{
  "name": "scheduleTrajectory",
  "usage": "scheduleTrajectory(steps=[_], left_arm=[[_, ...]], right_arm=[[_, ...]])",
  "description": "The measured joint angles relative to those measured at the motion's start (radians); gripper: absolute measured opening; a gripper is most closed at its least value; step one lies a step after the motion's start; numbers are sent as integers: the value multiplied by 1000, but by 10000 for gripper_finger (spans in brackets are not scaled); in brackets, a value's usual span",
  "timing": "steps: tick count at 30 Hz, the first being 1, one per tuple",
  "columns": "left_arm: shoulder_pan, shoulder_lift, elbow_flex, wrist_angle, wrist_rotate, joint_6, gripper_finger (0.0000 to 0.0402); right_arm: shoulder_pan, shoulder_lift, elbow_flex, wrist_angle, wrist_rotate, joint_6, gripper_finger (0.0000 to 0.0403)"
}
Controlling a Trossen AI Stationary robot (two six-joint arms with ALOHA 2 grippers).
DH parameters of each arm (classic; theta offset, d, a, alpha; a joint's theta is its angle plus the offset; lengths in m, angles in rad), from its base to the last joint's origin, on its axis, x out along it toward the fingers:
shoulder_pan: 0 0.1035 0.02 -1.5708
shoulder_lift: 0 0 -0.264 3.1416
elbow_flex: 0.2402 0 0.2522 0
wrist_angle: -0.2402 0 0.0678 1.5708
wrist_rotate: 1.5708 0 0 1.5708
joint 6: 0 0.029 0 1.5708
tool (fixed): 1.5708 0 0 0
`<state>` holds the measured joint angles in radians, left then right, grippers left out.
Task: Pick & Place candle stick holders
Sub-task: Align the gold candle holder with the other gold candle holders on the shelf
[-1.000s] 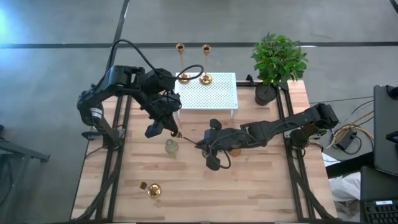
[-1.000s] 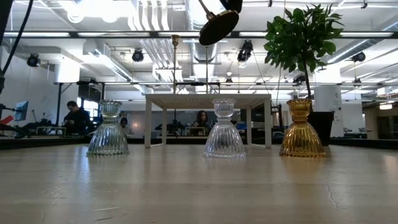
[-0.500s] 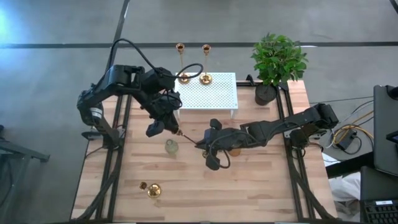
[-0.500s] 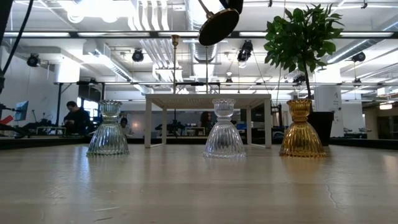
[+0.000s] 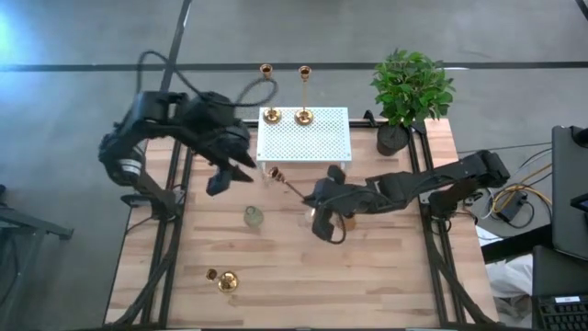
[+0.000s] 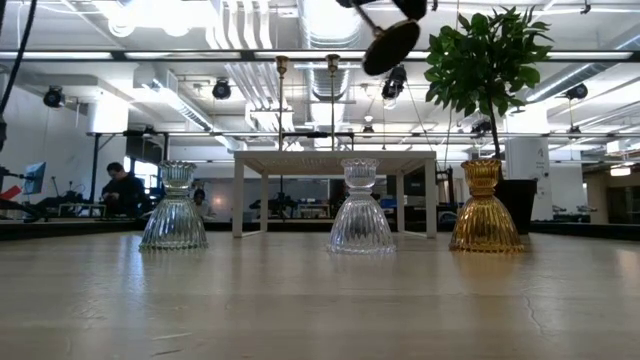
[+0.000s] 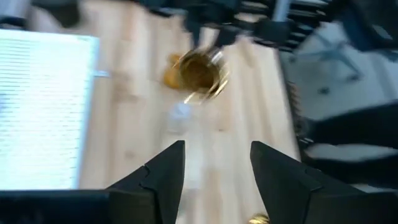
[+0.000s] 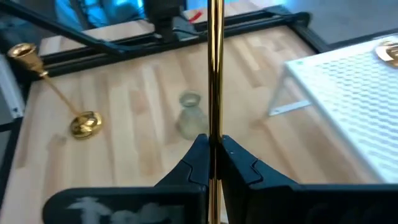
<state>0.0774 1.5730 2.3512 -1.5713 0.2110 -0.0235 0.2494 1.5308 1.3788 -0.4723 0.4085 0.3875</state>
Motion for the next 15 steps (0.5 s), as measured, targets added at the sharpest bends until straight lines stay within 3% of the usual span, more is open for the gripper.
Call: scheduleTrajectory(steps=[4, 7, 11, 15], left_arm=[[2, -76, 0, 21, -157, -12, 188], [1, -146, 0, 97, -283, -39, 188], [1, -228, -28, 253, -435, -32, 188], [1, -301, -117, 358, -573, 24, 187]], right_arm=[[20, -71, -18, -38, 92, 3, 9], [57, -143, -64, -55, 228, 39, 9], [152, -243, -166, -34, 489, 147, 9], [235, -283, -271, 105, 786, 193, 9]])
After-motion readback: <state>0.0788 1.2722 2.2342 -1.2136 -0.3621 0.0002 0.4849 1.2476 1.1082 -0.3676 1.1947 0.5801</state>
